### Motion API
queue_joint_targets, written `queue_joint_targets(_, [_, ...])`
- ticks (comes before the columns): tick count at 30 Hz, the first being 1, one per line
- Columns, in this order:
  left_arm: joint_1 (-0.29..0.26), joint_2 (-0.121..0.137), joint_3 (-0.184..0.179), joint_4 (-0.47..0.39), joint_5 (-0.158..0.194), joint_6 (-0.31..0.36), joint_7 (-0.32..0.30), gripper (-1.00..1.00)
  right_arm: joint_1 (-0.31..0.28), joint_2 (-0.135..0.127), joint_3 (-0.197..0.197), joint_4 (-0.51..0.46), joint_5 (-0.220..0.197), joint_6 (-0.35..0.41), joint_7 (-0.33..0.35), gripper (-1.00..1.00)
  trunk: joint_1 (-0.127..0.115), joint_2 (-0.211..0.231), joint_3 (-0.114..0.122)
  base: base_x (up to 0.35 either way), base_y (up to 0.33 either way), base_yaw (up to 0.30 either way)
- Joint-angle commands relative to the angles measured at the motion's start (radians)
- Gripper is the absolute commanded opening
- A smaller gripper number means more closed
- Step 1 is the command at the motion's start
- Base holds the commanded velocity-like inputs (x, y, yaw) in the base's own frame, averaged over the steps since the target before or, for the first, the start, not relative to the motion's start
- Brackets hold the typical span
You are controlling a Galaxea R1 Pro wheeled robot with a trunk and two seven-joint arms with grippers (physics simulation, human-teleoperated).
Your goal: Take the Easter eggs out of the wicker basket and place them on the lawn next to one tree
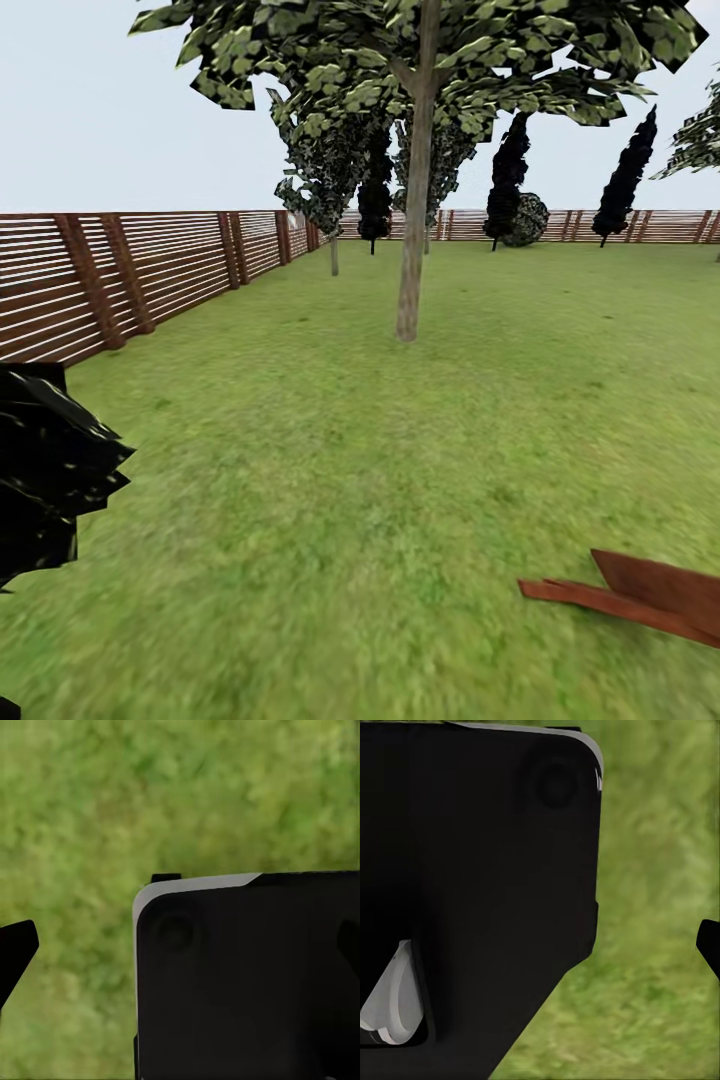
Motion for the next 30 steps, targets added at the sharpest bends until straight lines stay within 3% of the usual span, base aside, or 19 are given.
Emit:
queue_joint_targets(1, [-0.001, 0.000, -0.001, 0.001, -0.001, -0.003, 0.000, 1.00, 0.000, 0.000, -0.001, -0.001, 0.001, -0.002, 0.000, 1.00, 0.000, -0.001, -0.001, 0.192, 0.000, 0.000])
queue_joint_targets(19, [-0.001, 0.000, -0.001, 0.001, -0.001, -0.003, 0.000, 1.00, 0.000, 0.000, -0.001, -0.001, 0.001, -0.002, 0.000, 1.00, 0.000, -0.001, -0.001, 0.188, -0.002, 0.000])
queue_joint_targets(30, [-0.001, 0.001, -0.001, 0.001, -0.001, -0.003, 0.000, 1.00, 0.000, 0.000, -0.001, -0.001, 0.001, -0.002, 0.000, 1.00, 0.000, -0.001, -0.001, 0.154, -0.090, 0.000])
